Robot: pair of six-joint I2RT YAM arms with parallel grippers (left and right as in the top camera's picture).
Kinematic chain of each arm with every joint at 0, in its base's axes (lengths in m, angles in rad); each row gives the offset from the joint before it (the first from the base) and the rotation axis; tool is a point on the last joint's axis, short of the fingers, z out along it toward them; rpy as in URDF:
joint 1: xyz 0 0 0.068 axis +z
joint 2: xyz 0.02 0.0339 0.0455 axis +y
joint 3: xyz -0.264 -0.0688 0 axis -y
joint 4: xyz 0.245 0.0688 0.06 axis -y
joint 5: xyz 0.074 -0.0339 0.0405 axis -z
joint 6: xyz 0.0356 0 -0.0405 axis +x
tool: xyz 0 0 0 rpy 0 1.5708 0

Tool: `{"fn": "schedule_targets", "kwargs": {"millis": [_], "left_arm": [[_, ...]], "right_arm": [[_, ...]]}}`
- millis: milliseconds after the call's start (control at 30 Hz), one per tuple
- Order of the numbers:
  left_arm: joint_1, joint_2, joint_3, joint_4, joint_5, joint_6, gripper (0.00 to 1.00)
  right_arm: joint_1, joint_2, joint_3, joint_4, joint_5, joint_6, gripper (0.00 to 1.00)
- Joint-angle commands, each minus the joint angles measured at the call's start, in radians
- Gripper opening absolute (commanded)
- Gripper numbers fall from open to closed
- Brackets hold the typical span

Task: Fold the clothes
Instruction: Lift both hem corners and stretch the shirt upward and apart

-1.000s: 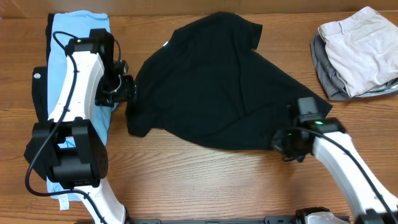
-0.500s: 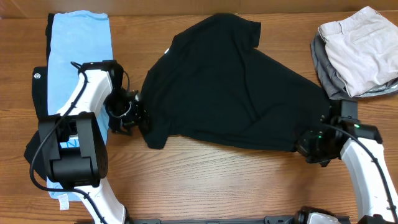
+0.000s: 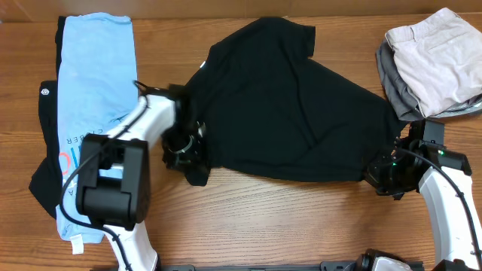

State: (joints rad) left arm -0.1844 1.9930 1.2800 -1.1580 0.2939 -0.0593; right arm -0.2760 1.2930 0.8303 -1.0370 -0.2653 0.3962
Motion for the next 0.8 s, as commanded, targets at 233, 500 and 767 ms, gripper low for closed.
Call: {"fn": "schedule_targets", "kwargs": {"millis": [233,500,767], "left_arm": [[-0.013,-0.023,0.036,-0.035,-0.231,-0.170,0.04],[0.038,-0.192,0.495,-0.216,-0.244,-0.097,0.04],[0.065,-0.314,0.845,-0.210,-0.265,-0.096,0.04]], "right_arm": [[-0.006,-0.014,0.115,-0.121,0.107,-0.008,0.04],[-0.006,-0.040,0.480,-0.369,0.130,-0.040,0.04],[-0.006,-0.040,0.761,-0.454,0.130,-0.061,0.04]]}}
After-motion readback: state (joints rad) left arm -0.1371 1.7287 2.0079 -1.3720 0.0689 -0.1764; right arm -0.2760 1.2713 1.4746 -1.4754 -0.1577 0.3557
